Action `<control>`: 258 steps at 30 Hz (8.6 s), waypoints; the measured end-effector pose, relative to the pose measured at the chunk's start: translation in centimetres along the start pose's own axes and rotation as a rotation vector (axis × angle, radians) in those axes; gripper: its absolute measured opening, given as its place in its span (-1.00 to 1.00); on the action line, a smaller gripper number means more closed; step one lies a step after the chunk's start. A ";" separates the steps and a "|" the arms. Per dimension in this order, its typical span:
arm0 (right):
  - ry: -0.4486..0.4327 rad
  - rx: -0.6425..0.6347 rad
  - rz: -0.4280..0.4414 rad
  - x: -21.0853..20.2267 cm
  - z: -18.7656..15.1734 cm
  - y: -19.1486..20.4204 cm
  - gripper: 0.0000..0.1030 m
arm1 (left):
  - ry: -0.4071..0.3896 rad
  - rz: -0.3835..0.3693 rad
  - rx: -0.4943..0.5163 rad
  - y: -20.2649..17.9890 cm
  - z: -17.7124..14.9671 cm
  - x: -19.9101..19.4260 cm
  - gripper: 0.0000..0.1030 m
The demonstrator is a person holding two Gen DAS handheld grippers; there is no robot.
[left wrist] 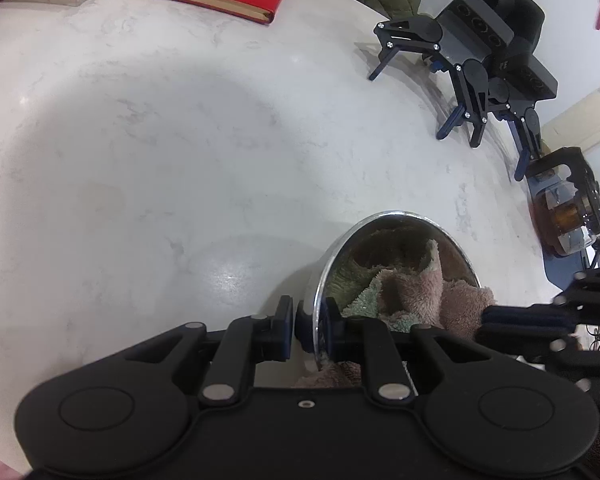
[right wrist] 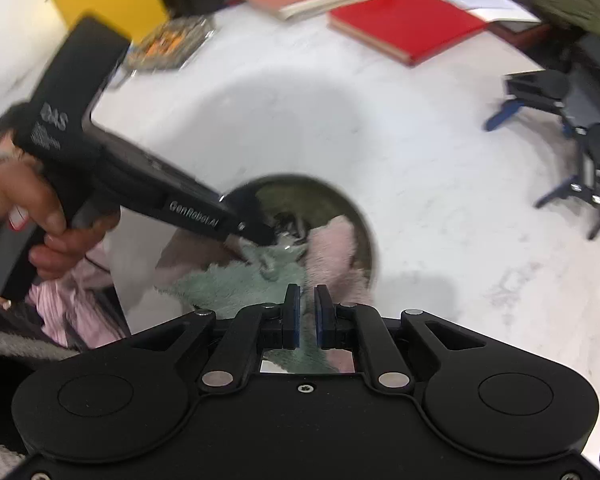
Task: Clean bowl
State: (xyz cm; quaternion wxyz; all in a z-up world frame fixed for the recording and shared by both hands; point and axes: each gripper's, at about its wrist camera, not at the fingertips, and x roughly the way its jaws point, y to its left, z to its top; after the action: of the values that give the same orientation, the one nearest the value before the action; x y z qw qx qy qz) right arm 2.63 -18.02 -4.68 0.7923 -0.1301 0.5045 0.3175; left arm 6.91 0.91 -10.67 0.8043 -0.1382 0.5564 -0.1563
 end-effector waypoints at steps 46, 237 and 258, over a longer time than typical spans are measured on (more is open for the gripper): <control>-0.250 0.196 -0.276 -2.8 -1.5 -4.9 0.10 | 0.000 0.014 0.076 -0.7 0.1 0.3 -0.64; -0.091 -0.267 0.013 4.1 2.6 -0.9 -0.52 | 0.019 0.051 0.273 -3.3 1.1 0.4 -0.77; -0.066 0.041 -0.016 3.6 0.2 -3.3 -0.50 | -0.022 0.049 0.224 -2.9 0.3 0.1 -0.76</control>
State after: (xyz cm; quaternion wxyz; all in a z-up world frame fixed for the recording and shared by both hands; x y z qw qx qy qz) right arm 5.91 -19.07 -8.17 0.8134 -0.1074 0.4834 0.3051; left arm 6.96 -1.79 -9.46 0.8244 -0.0356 0.5297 -0.1963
